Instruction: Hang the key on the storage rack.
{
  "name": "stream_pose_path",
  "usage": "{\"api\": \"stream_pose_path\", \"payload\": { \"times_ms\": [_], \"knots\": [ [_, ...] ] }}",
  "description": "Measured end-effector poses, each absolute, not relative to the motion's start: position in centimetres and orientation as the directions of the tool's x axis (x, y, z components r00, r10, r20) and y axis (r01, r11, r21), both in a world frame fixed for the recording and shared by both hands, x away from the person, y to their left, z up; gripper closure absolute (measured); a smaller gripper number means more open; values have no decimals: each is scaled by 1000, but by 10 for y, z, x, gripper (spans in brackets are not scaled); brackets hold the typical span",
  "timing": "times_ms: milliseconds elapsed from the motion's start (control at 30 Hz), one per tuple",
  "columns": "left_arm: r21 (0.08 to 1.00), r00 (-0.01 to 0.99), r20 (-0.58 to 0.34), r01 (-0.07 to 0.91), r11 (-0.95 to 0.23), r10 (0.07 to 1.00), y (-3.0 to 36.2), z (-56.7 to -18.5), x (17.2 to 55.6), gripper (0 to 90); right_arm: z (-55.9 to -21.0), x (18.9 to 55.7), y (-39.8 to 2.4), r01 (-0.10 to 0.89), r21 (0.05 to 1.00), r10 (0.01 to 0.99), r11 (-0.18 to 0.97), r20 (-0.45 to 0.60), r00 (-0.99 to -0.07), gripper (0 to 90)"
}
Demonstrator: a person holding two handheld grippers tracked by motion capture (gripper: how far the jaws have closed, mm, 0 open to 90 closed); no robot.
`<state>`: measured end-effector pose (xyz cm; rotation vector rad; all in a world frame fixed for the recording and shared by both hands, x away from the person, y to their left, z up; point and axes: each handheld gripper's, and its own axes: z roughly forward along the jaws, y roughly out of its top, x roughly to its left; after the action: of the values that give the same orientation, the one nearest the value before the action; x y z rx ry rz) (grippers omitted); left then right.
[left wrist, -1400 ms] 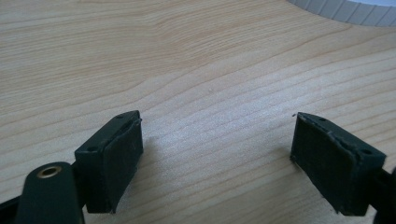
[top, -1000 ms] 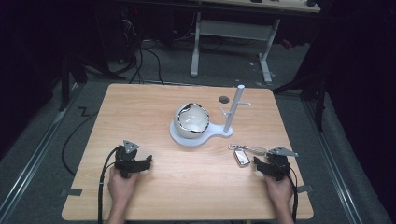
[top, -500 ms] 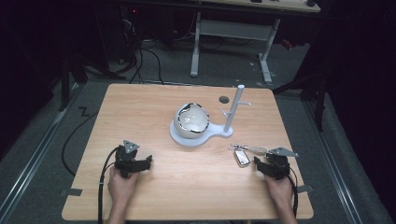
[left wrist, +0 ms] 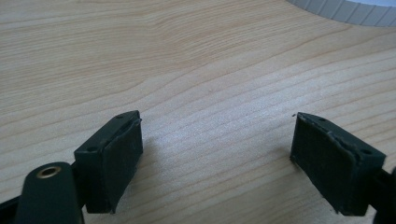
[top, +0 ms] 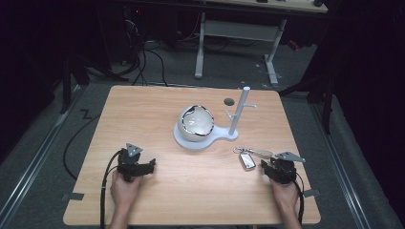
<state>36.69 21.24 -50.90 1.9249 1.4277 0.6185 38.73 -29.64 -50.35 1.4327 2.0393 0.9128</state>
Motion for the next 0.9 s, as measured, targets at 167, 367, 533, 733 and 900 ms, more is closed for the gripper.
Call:
{"api": "stream_pose_path", "payload": {
  "times_ms": [167, 367, 533, 733, 900],
  "knots": [
    [738, 294, -10, 647, -191, 956, 212, -509, 367, 172, -503, 385, -299, 621, 754, 941, 215, 11, -339, 551],
    [738, 294, -9, 647, -192, 956, 212, -509, 367, 171, -503, 380, -298, 617, 763, 933, 193, 53, -357, 533],
    [738, 294, -10, 647, -191, 956, 212, -509, 367, 172, -498, 374, -296, 606, 771, 921, 195, 69, -383, 523],
    [738, 293, -6, 647, -194, 956, 212, -509, 367, 170, -496, 373, -290, 596, 776, 913, 206, 67, -402, 507],
    [738, 292, -4, 646, -194, 956, 212, -509, 367, 170, -494, 376, -279, 584, 781, 900, 220, 69, -431, 486]
  ]
}}
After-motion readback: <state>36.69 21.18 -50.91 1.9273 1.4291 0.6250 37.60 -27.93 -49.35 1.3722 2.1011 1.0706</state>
